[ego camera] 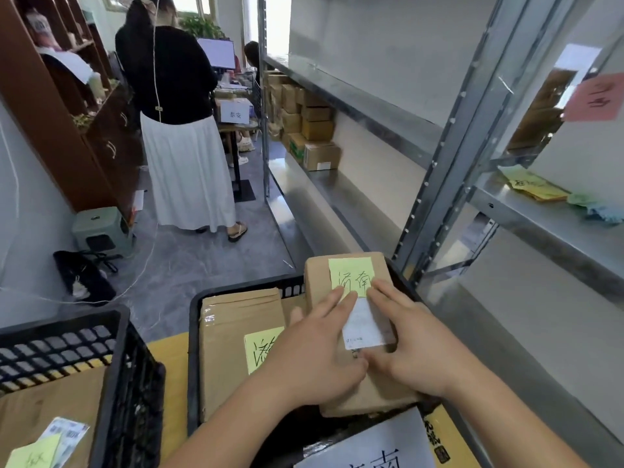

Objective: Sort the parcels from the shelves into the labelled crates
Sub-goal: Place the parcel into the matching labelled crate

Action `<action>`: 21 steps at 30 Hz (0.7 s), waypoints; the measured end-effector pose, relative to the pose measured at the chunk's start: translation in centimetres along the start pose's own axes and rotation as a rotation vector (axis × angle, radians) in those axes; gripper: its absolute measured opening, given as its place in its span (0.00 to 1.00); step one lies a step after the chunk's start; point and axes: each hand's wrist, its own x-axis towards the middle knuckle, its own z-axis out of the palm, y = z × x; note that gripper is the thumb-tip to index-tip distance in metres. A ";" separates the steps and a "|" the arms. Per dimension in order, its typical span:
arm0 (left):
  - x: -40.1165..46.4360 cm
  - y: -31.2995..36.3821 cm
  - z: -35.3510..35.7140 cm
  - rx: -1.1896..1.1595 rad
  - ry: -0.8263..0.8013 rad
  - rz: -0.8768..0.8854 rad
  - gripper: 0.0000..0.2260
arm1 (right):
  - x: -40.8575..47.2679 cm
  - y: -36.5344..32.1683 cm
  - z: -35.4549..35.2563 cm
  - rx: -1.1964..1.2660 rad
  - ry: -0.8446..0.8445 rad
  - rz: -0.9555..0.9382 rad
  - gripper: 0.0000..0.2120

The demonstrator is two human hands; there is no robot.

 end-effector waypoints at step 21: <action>5.2 -1.6 4.5 0.152 0.005 -0.447 0.39 | 10.4 6.2 5.5 0.109 -0.270 -0.189 0.46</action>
